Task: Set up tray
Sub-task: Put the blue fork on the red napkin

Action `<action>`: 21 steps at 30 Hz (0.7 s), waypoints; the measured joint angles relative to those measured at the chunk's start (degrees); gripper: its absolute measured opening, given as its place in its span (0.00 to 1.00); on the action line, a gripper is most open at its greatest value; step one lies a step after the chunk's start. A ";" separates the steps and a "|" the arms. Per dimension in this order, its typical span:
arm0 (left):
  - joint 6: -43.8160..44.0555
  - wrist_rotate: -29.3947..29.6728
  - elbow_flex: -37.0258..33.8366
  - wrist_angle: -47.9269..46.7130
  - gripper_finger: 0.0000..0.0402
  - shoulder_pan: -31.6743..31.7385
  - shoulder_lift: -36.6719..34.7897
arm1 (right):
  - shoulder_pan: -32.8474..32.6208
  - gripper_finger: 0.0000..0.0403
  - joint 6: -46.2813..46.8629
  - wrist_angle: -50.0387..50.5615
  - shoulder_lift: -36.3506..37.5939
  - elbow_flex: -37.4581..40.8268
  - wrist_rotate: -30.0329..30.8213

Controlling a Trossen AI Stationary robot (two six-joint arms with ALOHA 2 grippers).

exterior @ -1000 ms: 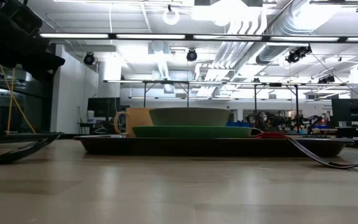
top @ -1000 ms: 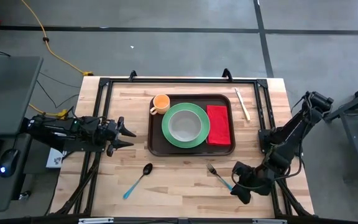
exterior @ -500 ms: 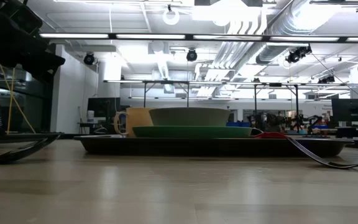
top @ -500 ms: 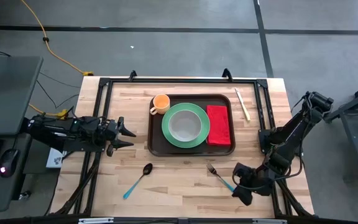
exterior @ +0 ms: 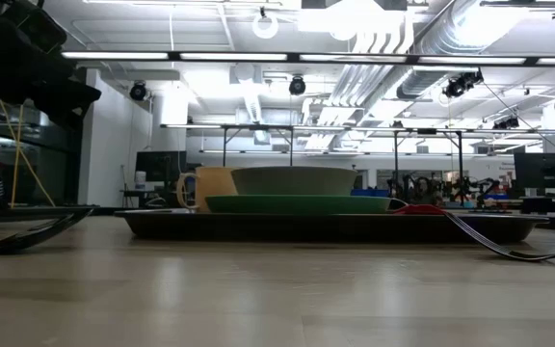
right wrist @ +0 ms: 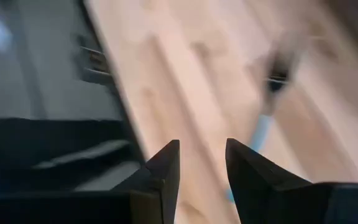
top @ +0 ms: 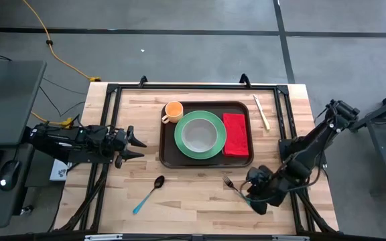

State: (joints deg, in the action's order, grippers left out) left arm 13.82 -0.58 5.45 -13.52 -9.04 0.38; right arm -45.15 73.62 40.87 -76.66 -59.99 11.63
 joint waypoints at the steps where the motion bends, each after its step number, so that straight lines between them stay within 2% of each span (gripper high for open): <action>1: 0.00 0.02 0.00 0.00 0.57 0.00 0.00 | 0.52 0.27 -0.51 3.88 -1.11 -2.04 -0.60; 5: 0.00 0.00 0.00 -0.02 0.57 0.00 0.01 | 2.25 0.27 -3.56 14.64 -6.16 -9.87 -2.37; 11: -0.02 0.02 0.00 -0.15 0.57 0.00 0.00 | 5.28 0.27 -6.18 21.94 -12.75 -17.00 -6.22; 21: -0.02 0.17 0.00 -0.28 0.57 0.01 0.00 | 10.39 0.27 -3.98 23.06 -17.90 -18.95 -12.88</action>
State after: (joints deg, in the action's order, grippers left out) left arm 13.80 -0.41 5.45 -13.80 -9.03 0.38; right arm -34.75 69.64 63.93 -94.56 -78.94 -1.25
